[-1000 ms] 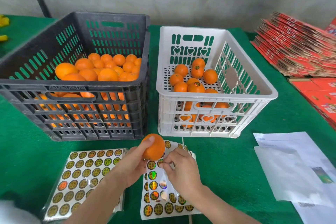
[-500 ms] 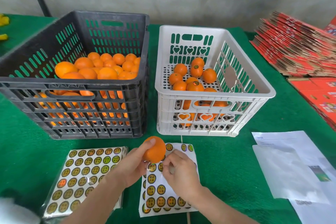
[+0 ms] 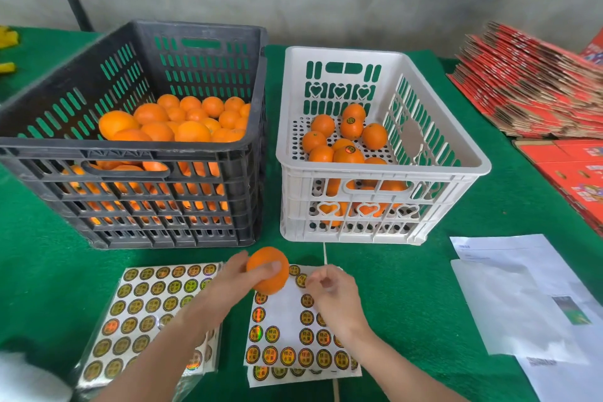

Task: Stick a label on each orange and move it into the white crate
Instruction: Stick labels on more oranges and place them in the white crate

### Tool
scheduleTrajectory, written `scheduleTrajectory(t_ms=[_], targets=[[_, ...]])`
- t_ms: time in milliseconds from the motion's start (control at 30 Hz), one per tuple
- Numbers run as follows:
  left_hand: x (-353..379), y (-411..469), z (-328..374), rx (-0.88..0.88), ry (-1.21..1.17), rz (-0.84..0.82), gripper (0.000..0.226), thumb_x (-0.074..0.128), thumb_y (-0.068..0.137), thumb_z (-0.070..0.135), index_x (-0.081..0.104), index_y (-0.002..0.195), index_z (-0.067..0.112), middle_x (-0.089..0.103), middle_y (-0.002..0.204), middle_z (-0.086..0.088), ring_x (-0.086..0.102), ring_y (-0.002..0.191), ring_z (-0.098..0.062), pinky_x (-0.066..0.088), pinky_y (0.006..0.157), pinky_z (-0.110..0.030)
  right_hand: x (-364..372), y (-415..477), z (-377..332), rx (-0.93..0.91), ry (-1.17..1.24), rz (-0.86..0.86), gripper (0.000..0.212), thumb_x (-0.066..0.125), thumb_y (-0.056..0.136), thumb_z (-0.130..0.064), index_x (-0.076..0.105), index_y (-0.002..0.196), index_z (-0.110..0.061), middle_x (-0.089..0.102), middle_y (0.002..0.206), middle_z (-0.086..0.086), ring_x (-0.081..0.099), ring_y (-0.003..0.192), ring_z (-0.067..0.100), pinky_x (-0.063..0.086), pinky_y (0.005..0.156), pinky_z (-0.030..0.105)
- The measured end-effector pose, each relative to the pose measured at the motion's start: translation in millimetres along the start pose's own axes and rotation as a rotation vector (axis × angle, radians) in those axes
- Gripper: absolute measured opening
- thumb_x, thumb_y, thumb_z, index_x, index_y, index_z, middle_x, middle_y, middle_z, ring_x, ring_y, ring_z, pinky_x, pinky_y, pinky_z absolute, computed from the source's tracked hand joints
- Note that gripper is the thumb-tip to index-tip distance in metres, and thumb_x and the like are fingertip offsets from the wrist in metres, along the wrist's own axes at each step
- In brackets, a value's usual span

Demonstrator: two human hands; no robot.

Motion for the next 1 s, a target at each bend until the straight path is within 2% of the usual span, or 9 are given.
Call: scheduleTrajectory(t_ms=[133,200,267,333,433,600,833,933,1000], targets=[[-0.6,-10.3,7.9,0.067,-0.194,-0.061,0.101,0.079,0.048,0.055,0.047,0.131,0.007,0.058,0.118,-0.01,0.057,0.1,-0.022,0.045,0.092,-0.035,-12.4,3.9,-24.7,0.047,0.32,-0.024,0.026,0.054,0.084,0.002,0.063,0.064,-0.012,0.061,0.077,0.009,0.054,0.08,0.021,0.045,0.083,0.033],[4.6,-13.0,11.3,0.069,-0.476,-0.134,0.098,0.087,0.039,0.039,0.052,0.124,0.005,0.061,0.099,-0.011,0.058,0.08,-0.022,0.051,0.073,-0.031,-15.8,1.6,-46.0,0.02,0.489,-0.093,0.033,0.057,0.083,0.001,0.065,0.057,-0.017,0.065,0.081,0.007,0.055,0.08,0.018,0.043,0.08,0.031],[10.0,-15.0,17.1,0.077,-0.664,-0.205,0.099,0.094,0.032,0.033,0.055,0.119,0.005,0.064,0.091,-0.011,0.061,0.072,-0.022,0.054,0.066,-0.029,-16.3,-4.5,-66.3,-0.042,0.497,-0.175,0.021,0.065,0.075,-0.012,0.068,0.056,-0.02,0.07,0.091,-0.001,0.061,0.086,0.011,0.044,0.08,0.024],[15.2,-17.4,24.2,0.102,-0.757,-0.26,0.096,0.094,0.037,0.036,0.058,0.12,0.006,0.065,0.095,-0.013,0.063,0.074,-0.024,0.055,0.065,-0.029,-16.2,-12.7,-81.2,-0.107,0.405,-0.221,0.011,0.068,0.071,-0.019,0.068,0.06,-0.021,0.068,0.102,-0.002,0.063,0.091,0.004,0.044,0.078,0.016],[21.5,-20.9,33.2,0.145,-0.814,-0.318,0.068,0.086,0.054,0.051,0.072,0.108,0.013,0.068,0.101,-0.013,0.064,0.077,-0.022,0.055,0.066,-0.029,-16.2,-18.8,-91.6,-0.206,0.294,-0.246,0.016,0.067,0.083,-0.006,0.065,0.069,-0.014,0.06,0.109,-0.001,0.062,0.084,-0.005,0.045,0.07,0.009],[23.3,-24.6,36.6,0.155,-0.787,-0.3,0.044,0.07,0.067,0.049,0.076,0.099,0.019,0.071,0.101,-0.01,0.066,0.078,-0.018,0.055,0.069,-0.028,-15.6,-20.1,-100.4,-0.291,0.087,-0.212,0.021,0.065,0.085,-0.01,0.062,0.07,-0.023,0.055,0.111,-0.006,0.054,0.107,0.009,0.044,0.098,0.035],[28.2,-29.3,41.9,0.151,-0.801,-0.291,0.046,0.074,0.064,0.047,0.075,0.098,0.017,0.069,0.104,-0.011,0.066,0.085,-0.02,0.053,0.079,-0.033,-14.3,-22.6,-103.7,-0.365,-0.065,-0.116,0.018,0.065,0.085,-0.015,0.057,0.073,-0.025,0.053,0.106,-0.014,0.052,0.104,0.001,0.046,0.095,0.036],[28.0,-31.2,46.1,0.165,-0.825,-0.288,0.059,0.087,0.052,0.045,0.074,0.101,0.014,0.069,0.107,-0.013,0.068,0.092,-0.023,0.057,0.081,-0.037,-12.0,-26.5,-102.5,-0.427,-0.087,-0.037,0.016,0.066,0.084,-0.017,0.053,0.082,-0.025,0.053,0.106,-0.016,0.051,0.103,-0.001,0.047,0.09,0.031],[26.6,-32.6,46.5,0.153,-0.832,-0.261,0.07,0.088,0.051,0.041,0.069,0.11,0.009,0.068,0.109,-0.016,0.068,0.095,-0.026,0.057,0.077,-0.039,-12.0,-26.5,-100.9,-0.373,-0.021,-0.041,0.028,0.068,0.082,-0.019,0.047,0.095,-0.032,0.054,0.106,-0.02,0.053,0.1,-0.002,0.049,0.086,0.027]])
Point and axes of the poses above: each hand's wrist, its own y-axis towards the middle knuckle, its own x-axis out of the palm, z = x × y, the point moved 4 cm from there along y, towards the middle knuckle
